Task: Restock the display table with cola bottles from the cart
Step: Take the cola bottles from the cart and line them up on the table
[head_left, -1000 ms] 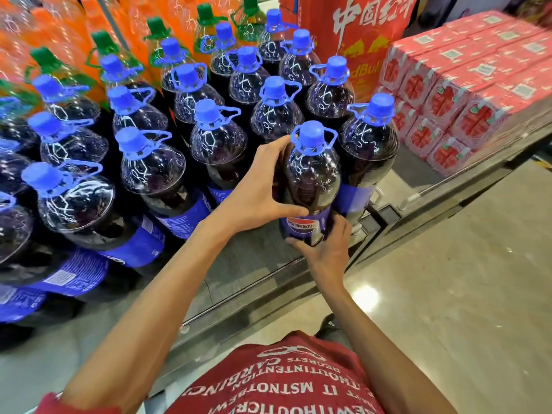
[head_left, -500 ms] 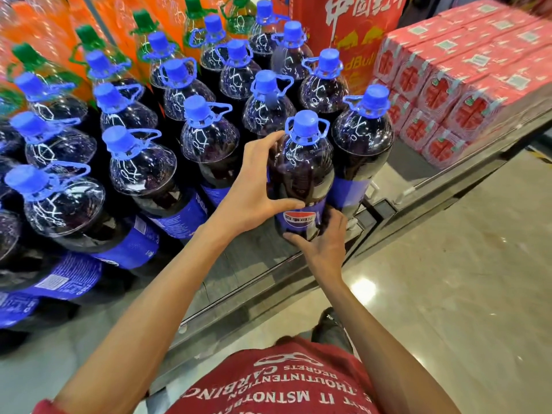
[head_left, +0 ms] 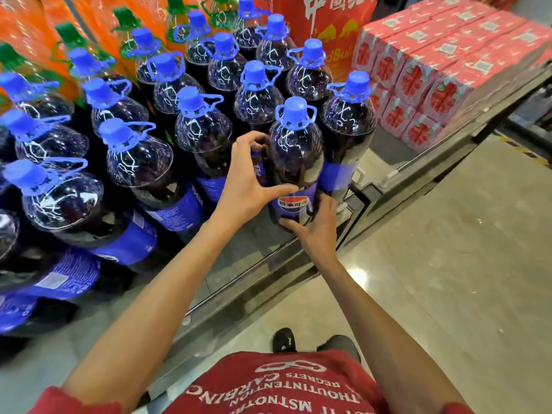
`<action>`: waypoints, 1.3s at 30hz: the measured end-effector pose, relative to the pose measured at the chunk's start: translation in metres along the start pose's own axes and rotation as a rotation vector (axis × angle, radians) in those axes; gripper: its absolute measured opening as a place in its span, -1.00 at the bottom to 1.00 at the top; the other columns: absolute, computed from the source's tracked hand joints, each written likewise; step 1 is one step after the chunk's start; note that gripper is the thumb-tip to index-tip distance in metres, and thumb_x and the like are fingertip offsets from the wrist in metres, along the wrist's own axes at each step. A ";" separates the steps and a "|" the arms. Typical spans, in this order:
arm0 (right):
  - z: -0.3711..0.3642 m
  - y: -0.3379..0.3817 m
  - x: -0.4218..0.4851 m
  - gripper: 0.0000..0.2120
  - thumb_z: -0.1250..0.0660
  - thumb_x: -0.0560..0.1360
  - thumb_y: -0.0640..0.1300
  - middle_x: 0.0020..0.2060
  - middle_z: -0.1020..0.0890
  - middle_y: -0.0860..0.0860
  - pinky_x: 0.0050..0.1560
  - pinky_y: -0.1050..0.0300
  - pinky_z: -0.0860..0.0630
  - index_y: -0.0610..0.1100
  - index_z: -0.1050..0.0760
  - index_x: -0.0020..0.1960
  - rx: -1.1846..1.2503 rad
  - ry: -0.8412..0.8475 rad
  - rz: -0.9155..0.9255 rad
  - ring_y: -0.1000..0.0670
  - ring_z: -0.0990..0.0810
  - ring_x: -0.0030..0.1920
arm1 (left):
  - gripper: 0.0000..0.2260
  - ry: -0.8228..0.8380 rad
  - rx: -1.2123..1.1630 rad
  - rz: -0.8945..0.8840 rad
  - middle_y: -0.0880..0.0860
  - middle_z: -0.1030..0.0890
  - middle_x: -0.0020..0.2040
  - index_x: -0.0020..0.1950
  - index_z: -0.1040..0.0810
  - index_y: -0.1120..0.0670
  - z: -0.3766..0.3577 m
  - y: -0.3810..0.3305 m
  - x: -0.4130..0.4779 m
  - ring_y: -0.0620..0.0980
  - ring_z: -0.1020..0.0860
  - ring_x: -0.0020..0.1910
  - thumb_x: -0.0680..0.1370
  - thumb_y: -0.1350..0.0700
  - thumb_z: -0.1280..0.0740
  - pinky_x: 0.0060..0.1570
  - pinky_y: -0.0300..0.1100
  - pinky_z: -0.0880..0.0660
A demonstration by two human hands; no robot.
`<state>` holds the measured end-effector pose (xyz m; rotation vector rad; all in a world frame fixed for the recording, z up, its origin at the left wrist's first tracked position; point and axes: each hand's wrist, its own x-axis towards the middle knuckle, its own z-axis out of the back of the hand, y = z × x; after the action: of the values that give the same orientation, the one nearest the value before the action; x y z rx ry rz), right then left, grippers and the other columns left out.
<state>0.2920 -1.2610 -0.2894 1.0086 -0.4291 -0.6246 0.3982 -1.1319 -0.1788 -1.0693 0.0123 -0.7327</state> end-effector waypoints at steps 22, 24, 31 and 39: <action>0.128 0.021 -0.103 -0.34 -0.41 0.54 0.17 0.44 -0.38 -0.16 0.34 -0.13 -0.45 -0.10 -0.31 0.51 -0.731 0.339 -0.235 -0.20 -0.38 0.41 | -0.69 0.528 0.707 -0.226 0.05 -0.56 0.24 0.26 -0.49 0.04 -0.010 -0.030 -0.071 0.14 -0.52 0.20 0.57 -0.06 -0.35 -0.10 0.03 -0.49; 0.134 0.026 -0.130 -0.33 -0.40 0.55 0.16 0.46 -0.35 -0.17 0.33 -0.14 -0.46 -0.11 -0.28 0.52 -0.807 0.338 -0.244 -0.21 -0.35 0.43 | -0.64 0.617 0.790 -0.288 0.08 -0.54 0.25 0.30 -0.46 0.04 -0.015 -0.045 -0.081 0.15 -0.49 0.23 0.58 -0.07 -0.34 -0.04 0.04 -0.48; 0.153 0.029 -0.225 -0.32 -0.38 0.55 0.19 0.46 -0.35 -0.16 0.35 -0.15 -0.40 -0.11 -0.28 0.54 -0.891 0.280 -0.353 -0.22 -0.37 0.41 | -0.54 0.795 0.864 -0.542 0.14 -0.51 0.29 0.42 -0.39 0.04 -0.034 -0.097 -0.130 0.18 -0.49 0.26 0.59 -0.10 -0.34 0.12 0.07 -0.46; 0.185 0.028 -0.329 -0.35 -0.38 0.56 0.17 0.43 -0.38 -0.15 0.35 -0.13 -0.38 -0.11 -0.30 0.52 -0.877 0.173 -0.586 -0.22 -0.37 0.41 | -0.46 0.943 0.990 -0.747 0.17 -0.40 0.40 0.51 -0.30 0.02 -0.053 -0.141 -0.183 0.24 -0.36 0.42 0.59 -0.14 -0.31 0.39 0.25 -0.31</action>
<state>-0.0569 -1.1522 -0.1935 0.3152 0.3139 -1.1078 0.1635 -1.1115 -0.1538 0.3260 0.0522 -1.6343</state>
